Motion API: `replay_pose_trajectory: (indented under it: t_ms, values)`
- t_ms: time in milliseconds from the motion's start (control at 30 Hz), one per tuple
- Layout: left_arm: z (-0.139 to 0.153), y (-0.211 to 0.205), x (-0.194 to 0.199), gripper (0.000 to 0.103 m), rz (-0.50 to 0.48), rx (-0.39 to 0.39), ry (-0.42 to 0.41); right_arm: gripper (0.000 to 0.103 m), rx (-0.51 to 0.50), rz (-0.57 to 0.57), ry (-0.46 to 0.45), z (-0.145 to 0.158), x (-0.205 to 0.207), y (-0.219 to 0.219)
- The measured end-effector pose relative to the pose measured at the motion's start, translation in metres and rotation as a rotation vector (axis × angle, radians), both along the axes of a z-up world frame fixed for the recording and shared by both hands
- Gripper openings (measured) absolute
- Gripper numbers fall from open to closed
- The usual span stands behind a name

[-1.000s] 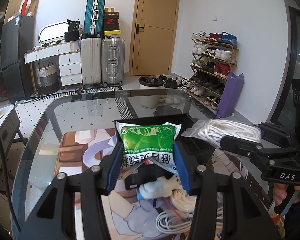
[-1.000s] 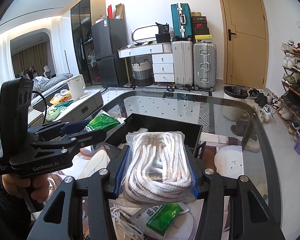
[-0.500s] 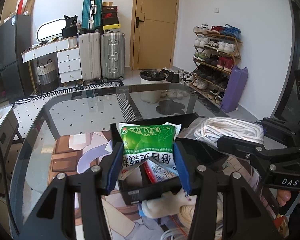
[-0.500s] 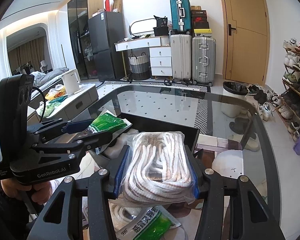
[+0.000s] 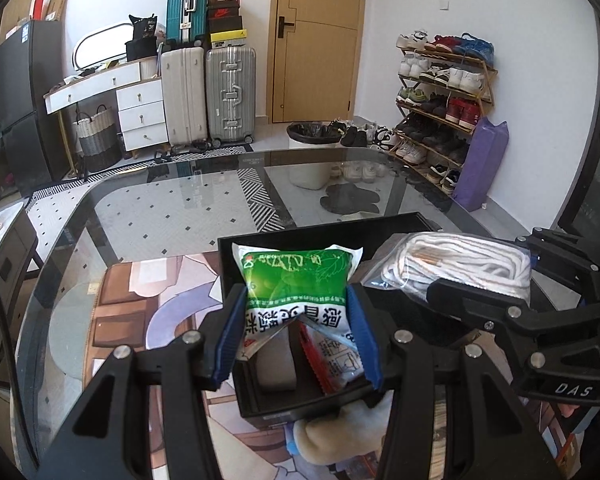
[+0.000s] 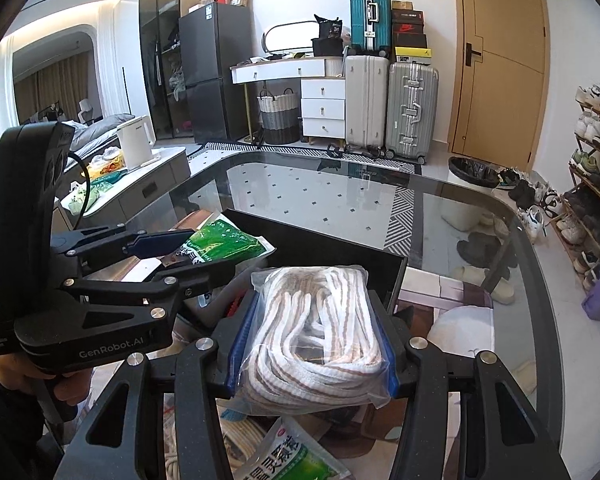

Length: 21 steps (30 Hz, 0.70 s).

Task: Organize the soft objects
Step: 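Carry the rope bag with the right tool while the left tool drops the packet into the box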

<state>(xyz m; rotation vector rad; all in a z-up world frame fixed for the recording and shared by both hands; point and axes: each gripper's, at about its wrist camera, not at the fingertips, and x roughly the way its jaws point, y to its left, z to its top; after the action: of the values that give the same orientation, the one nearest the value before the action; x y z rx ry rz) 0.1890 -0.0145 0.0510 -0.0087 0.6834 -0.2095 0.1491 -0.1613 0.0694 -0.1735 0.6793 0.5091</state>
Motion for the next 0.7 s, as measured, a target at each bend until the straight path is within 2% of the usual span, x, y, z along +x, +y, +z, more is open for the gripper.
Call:
replay_pose_trajectory:
  t_ms: [233,367,500,600,700]
  values:
    - [-0.003,0.002,0.004,0.049,0.002,0.003,0.008,0.053,0.000,-0.003,0.016,-0.007,0.018,0.006]
    - [-0.004,0.003,0.005,0.050,0.000,0.002,0.008,0.072,-0.003,-0.028,-0.013,-0.006,0.016,0.004]
    - [-0.005,0.004,0.005,0.051,-0.002,0.004,0.008,0.074,-0.006,-0.040,-0.029,-0.004,0.009,-0.002]
    - [-0.005,0.004,0.004,0.059,-0.009,-0.007,0.010,0.085,-0.009,-0.049,-0.025,-0.003,0.004,-0.009]
    - [-0.003,0.005,-0.003,0.071,-0.024,-0.031,0.000,0.086,0.000,-0.062,-0.006,-0.003,-0.002,-0.017]
